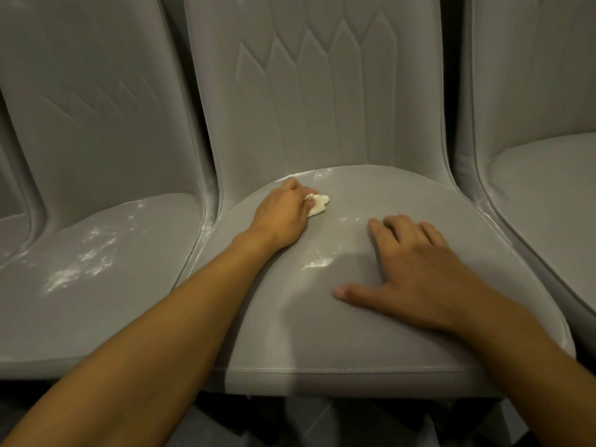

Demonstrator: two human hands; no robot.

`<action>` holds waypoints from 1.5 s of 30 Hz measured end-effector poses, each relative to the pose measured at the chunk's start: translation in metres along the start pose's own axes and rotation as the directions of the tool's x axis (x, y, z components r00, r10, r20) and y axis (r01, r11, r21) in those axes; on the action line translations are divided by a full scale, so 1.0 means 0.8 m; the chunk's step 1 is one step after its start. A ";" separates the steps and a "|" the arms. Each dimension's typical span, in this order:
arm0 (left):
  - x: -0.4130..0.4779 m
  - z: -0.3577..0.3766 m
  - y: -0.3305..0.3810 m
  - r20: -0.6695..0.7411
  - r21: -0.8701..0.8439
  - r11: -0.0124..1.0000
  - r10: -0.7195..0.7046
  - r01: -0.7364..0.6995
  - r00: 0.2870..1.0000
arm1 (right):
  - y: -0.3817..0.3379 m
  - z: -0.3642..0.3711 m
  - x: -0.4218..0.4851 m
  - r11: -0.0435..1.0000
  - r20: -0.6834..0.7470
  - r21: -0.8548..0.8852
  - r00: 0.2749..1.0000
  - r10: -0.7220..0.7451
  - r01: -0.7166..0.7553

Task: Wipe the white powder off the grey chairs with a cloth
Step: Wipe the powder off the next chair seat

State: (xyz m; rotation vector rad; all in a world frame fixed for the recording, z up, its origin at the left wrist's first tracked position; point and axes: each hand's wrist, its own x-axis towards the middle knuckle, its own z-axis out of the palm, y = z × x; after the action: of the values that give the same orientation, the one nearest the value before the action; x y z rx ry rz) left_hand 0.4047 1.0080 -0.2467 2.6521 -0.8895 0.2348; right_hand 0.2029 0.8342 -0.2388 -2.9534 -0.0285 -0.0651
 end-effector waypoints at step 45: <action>-0.137 -0.055 0.049 0.228 -0.336 0.906 0.342 -0.256 0.912 | 0.012 -0.008 -0.002 0.993 0.265 0.117 0.964 -0.036 0.005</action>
State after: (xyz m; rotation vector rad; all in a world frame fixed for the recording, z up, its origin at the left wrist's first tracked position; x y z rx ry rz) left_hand 0.2918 1.0557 -0.2237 2.2886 -1.3171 -0.2027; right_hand 0.2016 0.8237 -0.2339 -2.8234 -0.0964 0.3217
